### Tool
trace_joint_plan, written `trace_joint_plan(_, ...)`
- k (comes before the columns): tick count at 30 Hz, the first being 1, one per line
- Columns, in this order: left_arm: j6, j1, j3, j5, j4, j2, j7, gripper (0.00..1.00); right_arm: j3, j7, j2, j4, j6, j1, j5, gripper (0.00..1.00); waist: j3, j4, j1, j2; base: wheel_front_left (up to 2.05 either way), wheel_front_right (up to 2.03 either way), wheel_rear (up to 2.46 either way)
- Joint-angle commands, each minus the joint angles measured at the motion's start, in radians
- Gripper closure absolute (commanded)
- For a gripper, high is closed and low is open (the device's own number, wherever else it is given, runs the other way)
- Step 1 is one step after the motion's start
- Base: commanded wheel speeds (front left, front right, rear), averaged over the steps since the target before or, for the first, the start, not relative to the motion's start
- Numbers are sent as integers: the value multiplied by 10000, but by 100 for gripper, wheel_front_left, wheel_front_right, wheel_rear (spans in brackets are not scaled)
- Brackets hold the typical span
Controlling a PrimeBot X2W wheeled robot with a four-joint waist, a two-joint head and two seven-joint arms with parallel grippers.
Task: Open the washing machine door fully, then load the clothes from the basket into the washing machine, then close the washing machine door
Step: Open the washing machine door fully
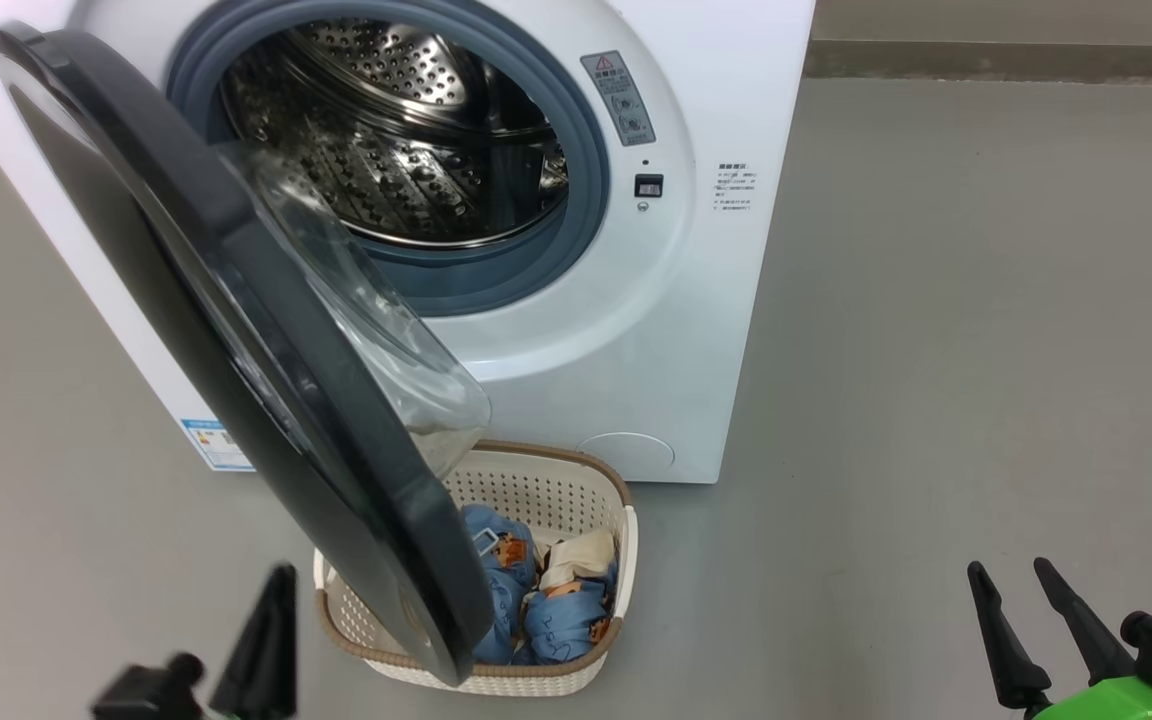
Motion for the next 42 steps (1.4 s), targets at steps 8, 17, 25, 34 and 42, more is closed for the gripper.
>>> trace_joint_plan(8,-16,-937,1022,-446,-2501,-26,-65,100,183,-122,-146,-303,29,39,-122,0,-33,51,0,0,0,0,0)
trace_joint_plan(17,86,-1077,-352,-595,-5244,-41,-65,100,244,-122,-99,-398,29,105,-58,0,-37,35,0,0,0,0,0)
trace_joint_plan(25,68,-824,-2604,-1156,-4212,-42,-65,100,328,-122,-65,-403,29,63,-13,0,-14,-42,0,0,0,0,0)
trace_joint_plan(34,102,-1043,-3317,-1829,-1765,-42,-65,100,322,-122,-19,-420,29,77,-7,0,-8,-110,0,0,0,0,0)
trace_joint_plan(42,237,-1477,-3087,-2398,-379,-43,-65,100,358,-122,-14,-410,29,106,10,0,-41,-130,0,0,0,0,0)
